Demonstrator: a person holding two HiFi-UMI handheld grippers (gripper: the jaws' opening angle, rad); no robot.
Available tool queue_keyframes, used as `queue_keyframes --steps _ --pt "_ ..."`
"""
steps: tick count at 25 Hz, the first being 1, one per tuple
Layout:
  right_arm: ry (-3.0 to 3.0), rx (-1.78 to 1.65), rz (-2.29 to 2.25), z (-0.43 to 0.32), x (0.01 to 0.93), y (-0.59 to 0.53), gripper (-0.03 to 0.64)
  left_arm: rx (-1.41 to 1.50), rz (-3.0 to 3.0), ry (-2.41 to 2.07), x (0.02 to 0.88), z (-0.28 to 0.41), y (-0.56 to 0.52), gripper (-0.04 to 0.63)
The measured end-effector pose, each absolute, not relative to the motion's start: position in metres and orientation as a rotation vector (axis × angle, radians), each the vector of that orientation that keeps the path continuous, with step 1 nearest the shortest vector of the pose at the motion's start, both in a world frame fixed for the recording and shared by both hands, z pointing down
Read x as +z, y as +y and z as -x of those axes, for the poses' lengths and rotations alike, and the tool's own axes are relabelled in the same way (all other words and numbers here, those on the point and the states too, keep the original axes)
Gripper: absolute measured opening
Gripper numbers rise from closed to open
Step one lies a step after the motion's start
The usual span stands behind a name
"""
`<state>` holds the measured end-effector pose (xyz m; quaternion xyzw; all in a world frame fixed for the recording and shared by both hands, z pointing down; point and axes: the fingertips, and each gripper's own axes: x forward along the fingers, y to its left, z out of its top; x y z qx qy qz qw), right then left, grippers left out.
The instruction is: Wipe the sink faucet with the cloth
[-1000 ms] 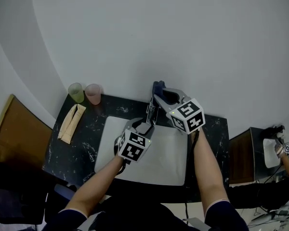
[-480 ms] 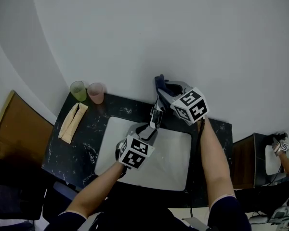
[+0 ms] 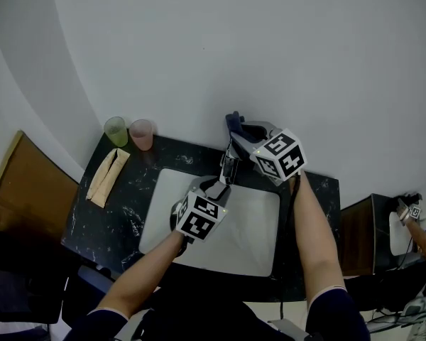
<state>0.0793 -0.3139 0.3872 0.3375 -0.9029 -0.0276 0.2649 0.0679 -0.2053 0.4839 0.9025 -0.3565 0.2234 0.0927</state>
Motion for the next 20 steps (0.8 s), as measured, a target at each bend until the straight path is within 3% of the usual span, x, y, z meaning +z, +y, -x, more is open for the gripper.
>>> queue_keyframes --steps 20 --pt "-2.433 -0.113 -0.803 -0.067 0.395 -0.246 0.081 0.657 -2.648 -1.054 0.488 -0.065 -0.207 0.141"
